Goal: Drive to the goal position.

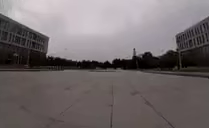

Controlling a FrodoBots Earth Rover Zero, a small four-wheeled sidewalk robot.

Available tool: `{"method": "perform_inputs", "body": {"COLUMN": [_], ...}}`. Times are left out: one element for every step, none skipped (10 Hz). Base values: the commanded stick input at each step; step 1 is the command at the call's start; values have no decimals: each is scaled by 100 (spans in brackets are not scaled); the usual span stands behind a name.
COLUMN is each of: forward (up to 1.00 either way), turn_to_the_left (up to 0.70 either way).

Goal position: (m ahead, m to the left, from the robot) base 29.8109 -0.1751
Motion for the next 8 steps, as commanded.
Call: {"method": "perform_inputs", "body": {"forward": [70, 70, 70, 70, 70, 70, 70, 70], "turn_to_the_left": [1, 1, -5, -30, -34, -34, -25, -7]}}
